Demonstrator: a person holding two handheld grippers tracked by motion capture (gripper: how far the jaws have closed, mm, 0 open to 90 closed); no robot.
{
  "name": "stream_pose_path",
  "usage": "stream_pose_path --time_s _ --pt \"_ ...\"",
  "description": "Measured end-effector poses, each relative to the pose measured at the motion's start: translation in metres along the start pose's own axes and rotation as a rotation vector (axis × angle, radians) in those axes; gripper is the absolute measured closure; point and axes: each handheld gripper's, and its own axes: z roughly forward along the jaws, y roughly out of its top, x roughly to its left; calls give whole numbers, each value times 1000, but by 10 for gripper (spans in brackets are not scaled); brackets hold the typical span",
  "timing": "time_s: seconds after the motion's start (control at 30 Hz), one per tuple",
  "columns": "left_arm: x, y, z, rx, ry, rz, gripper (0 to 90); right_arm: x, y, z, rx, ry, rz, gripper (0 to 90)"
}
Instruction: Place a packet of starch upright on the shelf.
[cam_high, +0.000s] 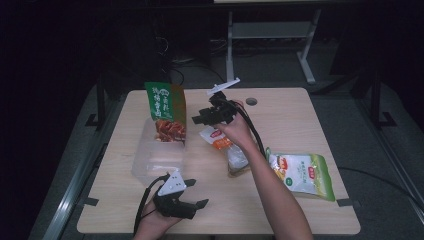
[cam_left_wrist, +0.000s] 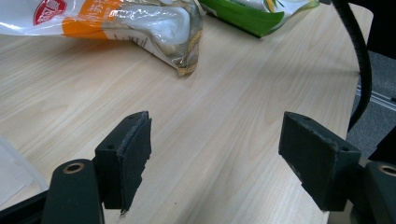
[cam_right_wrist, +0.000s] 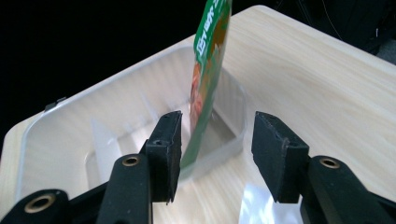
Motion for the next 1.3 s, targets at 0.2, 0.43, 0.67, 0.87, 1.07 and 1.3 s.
stream_pose_path --time_s 0.2,0.43,0.67,0.87,1.07,1.3 --pt "0 0 0 5 5 -2 248 1 -26 -27 7 -16 15 495" --pt "0 0 1 1 6 -10 244 1 -51 -51 16 -35 22 474" --pt "1 0 1 2 -6 -16 246 9 -87 -79 37 -52 44 444" --pt "-2 2 4 -4 -9 -18 246 15 -119 -103 45 -75 67 419" --pt "-6 2 7 0 -11 -9 246 18 -134 -111 69 -106 60 409" --pt "-8 3 9 5 -15 12 246 15 -147 -108 124 -157 76 412"
